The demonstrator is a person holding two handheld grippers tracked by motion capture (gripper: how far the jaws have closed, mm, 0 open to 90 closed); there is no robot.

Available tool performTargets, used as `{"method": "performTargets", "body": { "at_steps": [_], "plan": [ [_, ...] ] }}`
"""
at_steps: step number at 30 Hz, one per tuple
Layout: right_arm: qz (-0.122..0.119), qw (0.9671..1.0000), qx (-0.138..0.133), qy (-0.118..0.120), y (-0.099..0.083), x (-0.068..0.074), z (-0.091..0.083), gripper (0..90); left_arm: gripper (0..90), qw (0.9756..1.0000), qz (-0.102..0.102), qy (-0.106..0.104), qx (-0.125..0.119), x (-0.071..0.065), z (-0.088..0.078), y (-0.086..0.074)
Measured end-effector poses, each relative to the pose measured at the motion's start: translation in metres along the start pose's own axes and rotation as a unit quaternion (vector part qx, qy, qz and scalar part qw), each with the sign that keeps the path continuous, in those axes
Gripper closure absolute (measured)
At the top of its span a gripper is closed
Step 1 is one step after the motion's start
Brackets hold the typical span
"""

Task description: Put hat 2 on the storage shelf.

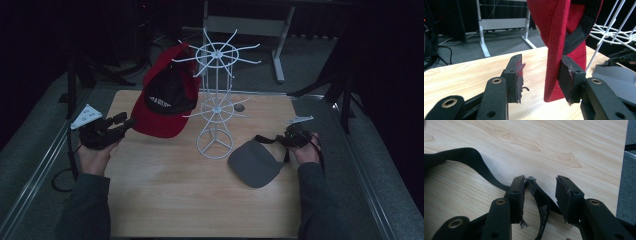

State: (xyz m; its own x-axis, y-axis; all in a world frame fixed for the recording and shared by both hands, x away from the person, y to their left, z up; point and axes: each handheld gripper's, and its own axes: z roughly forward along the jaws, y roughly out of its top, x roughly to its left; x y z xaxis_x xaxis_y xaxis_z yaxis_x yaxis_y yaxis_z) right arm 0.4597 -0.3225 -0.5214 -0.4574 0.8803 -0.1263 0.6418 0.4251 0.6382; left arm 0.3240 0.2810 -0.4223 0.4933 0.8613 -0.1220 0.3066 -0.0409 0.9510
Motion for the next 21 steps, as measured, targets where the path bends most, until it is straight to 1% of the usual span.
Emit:
{"method": "performTargets", "body": {
  "at_steps": [3, 6, 9, 11, 12, 13, 14, 16, 18, 20, 21],
  "plan": [
    [-0.012, 0.9998, 0.015, 0.007, 0.005, -0.001, 0.004, 58.6, 56.9, 1.0, -0.001, 0.0, -0.001, 0.0, 0.0, 0.0],
    [-0.026, 0.9991, 0.031, 0.014, 0.005, 0.0, 0.009, 58.9, 56.9, 1.0, -0.003, 0.001, -0.002, 0.001, -0.001, 0.0],
    [-0.036, 0.998, 0.044, 0.026, 0.004, 0.002, 0.011, 60.0, 56.9, 1.0, -0.004, 0.002, -0.002, 0.002, -0.002, -0.001],
    [-0.044, 0.9971, 0.055, 0.029, 0.003, 0.003, 0.014, 62.6, 56.9, 1.0, -0.004, 0.002, -0.003, 0.002, -0.003, -0.001],
    [-0.044, 0.9971, 0.055, 0.029, 0.003, 0.003, 0.014, 62.6, 56.9, 1.0, -0.004, 0.002, -0.003, 0.002, -0.003, -0.001],
    [-0.04, 0.9968, 0.064, 0.027, 0.003, 0.003, 0.016, 65.9, 56.9, 1.0, -0.004, 0.002, -0.002, 0.002, -0.002, -0.001],
    [-0.038, 0.9966, 0.067, 0.028, 0.003, 0.004, 0.017, 68.1, 56.9, 1.0, -0.004, 0.002, -0.001, 0.001, -0.002, -0.001],
    [-0.037, 0.9962, 0.074, 0.025, 0.004, 0.004, 0.02, 69.8, 56.9, 1.0, -0.003, 0.002, -0.001, 0.001, -0.002, -0.001],
    [-0.029, 0.9964, 0.075, 0.027, 0.005, 0.004, 0.021, 69.8, 56.9, 1.0, -0.002, 0.001, 0.0, 0.001, -0.001, -0.001],
    [-0.025, 0.9964, 0.077, 0.026, 0.006, 0.004, 0.023, 73.2, 56.7, 1.0, -0.002, 0.001, 0.0, 0.001, -0.001, -0.001],
    [-0.025, 0.9964, 0.077, 0.026, 0.006, 0.004, 0.023, 73.2, 56.7, 1.0, -0.002, 0.002, 0.0, 0.001, -0.001, -0.001]
  ]
}}
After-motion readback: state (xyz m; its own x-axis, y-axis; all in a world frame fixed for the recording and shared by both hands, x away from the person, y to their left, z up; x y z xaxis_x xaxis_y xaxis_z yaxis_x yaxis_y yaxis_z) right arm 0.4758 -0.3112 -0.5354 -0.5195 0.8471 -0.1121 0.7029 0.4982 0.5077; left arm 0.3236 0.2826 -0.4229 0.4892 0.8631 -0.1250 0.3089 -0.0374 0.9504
